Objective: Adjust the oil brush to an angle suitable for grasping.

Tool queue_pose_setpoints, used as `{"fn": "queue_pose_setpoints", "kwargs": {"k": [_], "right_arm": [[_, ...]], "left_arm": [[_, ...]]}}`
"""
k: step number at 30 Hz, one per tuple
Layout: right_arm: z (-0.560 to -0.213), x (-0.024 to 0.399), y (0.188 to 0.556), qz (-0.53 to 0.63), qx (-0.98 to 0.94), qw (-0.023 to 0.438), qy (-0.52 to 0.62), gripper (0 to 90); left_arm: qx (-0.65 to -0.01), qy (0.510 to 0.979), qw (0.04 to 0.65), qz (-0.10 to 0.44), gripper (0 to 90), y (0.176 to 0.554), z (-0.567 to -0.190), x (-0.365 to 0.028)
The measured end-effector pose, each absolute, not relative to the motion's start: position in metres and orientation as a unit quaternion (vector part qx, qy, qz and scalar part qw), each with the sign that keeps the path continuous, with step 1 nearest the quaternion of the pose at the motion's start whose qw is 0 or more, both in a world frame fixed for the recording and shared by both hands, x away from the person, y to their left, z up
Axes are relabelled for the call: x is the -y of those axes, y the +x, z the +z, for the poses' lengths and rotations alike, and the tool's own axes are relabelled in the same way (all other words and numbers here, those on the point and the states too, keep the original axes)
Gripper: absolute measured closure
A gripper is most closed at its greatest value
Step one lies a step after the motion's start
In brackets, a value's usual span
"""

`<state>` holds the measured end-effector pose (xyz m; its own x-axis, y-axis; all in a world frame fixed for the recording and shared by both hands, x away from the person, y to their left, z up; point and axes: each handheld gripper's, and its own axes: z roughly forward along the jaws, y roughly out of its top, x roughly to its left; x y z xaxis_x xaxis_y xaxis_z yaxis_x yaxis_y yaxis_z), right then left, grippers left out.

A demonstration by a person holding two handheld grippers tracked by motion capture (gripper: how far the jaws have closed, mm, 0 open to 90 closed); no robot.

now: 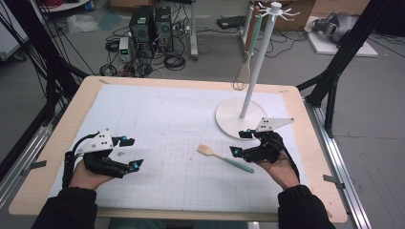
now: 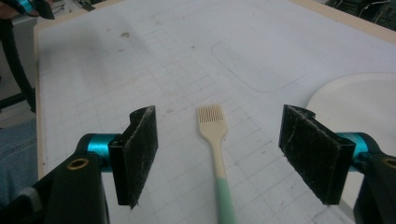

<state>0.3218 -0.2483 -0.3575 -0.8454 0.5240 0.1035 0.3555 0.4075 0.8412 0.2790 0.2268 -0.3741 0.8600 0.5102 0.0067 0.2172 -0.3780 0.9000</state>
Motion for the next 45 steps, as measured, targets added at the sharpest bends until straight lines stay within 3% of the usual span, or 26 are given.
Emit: {"fn": "queue_pose_setpoints", "kwargs": {"k": [24, 36, 45], "right_arm": [[-0.389, 0.245, 0.32, 0.435, -0.856, 0.092, 0.263, 30.2], [-0.415, 0.236, 0.326, 0.401, -0.874, 0.09, 0.26, 41.8], [-0.425, 0.226, 0.33, 0.379, -0.886, 0.087, 0.252, 56.8]], "left_arm": [[-0.224, 0.815, 0.514, 0.144, 22.0, 0.279, -0.375, -0.227], [-0.225, 0.816, 0.513, 0.144, 22.0, 0.279, -0.375, -0.226], [-0.226, 0.815, 0.514, 0.143, 22.0, 0.279, -0.376, -0.226]]}}
